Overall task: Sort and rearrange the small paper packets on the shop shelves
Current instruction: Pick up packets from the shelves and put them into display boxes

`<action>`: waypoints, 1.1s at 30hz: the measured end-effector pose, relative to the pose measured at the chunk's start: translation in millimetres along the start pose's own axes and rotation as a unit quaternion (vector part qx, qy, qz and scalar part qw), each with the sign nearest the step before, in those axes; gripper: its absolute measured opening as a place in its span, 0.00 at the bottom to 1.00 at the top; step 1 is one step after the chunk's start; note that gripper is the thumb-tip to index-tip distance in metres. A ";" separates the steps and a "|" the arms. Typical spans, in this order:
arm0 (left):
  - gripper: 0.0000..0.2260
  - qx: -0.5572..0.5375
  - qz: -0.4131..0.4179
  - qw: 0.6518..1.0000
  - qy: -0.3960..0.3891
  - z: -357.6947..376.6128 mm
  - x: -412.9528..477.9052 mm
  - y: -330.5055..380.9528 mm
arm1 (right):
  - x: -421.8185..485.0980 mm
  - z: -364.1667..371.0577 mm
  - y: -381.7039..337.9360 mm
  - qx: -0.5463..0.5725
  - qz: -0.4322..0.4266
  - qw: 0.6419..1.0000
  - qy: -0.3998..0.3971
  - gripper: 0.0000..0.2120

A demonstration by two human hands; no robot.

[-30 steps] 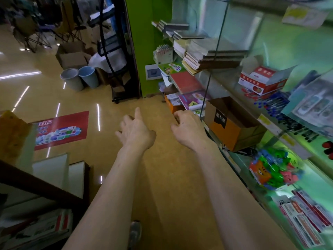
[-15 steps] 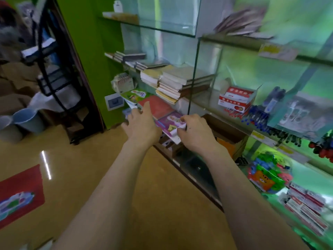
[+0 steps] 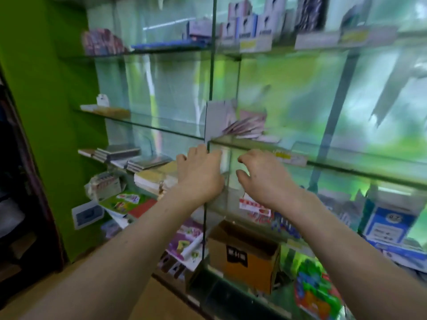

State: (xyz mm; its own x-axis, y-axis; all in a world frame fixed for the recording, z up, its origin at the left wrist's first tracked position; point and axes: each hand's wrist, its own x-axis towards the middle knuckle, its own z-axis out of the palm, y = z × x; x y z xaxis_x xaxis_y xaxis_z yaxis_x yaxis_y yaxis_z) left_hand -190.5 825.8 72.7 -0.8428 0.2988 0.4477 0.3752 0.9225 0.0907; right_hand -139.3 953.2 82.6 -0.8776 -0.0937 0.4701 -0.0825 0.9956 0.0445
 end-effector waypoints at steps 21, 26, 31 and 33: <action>0.24 0.032 0.085 0.996 0.002 25.2 229.5 56.5 | 180.1 -9.5 177.3 -0.067 0.091 0.994 0.001 0.19; 0.22 -0.002 0.076 0.996 -0.035 46.3 262.4 62.1 | 213.2 16.7 198.0 -0.026 0.084 0.996 -0.032 0.20; 0.23 -0.066 0.066 0.994 -0.065 59.3 294.3 58.5 | 247.4 37.6 208.8 0.047 0.086 0.993 -0.059 0.21; 0.19 -0.125 0.052 0.988 -0.071 63.4 305.9 58.3 | 258.2 46.1 212.6 0.047 0.086 0.993 -0.066 0.21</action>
State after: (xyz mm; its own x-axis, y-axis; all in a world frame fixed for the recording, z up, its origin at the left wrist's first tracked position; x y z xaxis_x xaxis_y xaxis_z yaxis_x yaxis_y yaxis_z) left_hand -450.9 986.4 158.5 -0.8339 0.4365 0.3377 0.5310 0.8013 0.2756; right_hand -405.2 1140.7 172.8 -0.9365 0.0732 0.3430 0.0363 0.9930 -0.1128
